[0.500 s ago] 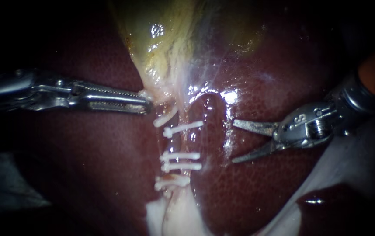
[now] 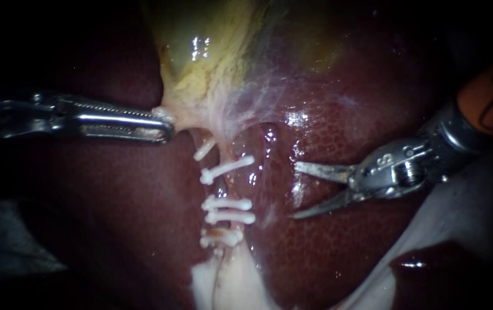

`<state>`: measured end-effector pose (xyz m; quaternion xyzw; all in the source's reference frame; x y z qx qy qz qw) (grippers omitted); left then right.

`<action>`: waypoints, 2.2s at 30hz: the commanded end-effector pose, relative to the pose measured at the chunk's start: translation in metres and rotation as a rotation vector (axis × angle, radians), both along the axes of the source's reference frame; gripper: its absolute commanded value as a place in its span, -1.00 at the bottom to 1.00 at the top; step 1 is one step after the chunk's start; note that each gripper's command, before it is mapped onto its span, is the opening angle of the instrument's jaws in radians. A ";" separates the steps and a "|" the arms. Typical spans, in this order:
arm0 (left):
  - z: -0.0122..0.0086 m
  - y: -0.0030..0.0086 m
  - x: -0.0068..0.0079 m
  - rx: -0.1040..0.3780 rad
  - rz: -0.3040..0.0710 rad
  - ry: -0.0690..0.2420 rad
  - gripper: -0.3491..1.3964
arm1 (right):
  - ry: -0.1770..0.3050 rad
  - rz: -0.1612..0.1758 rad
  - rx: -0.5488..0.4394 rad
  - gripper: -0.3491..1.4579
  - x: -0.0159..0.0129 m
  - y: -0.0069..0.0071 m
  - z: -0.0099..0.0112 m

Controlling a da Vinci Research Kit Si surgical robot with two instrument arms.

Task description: Go to the cutting position right tube

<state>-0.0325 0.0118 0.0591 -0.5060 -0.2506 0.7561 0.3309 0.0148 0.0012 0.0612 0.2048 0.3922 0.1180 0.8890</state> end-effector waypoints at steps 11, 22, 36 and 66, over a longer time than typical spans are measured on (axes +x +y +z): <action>-0.0002 -0.0003 -0.0003 -0.003 -0.002 0.002 -1.00 | 0.042 0.044 0.192 0.97 0.0035 -0.0020 0.0076; -0.0002 -0.0004 -0.0003 -0.004 -0.001 0.002 -1.00 | 0.145 0.066 0.327 0.97 0.0063 -0.0012 0.0098; -0.0002 -0.0004 -0.0003 -0.004 -0.001 0.002 -1.00 | 0.282 -0.015 0.459 0.96 0.0098 -0.0009 0.0102; 0.0001 -0.0002 -0.0002 -0.004 0.000 0.001 -1.00 | 0.319 0.105 0.495 0.97 0.0152 -0.0013 0.0099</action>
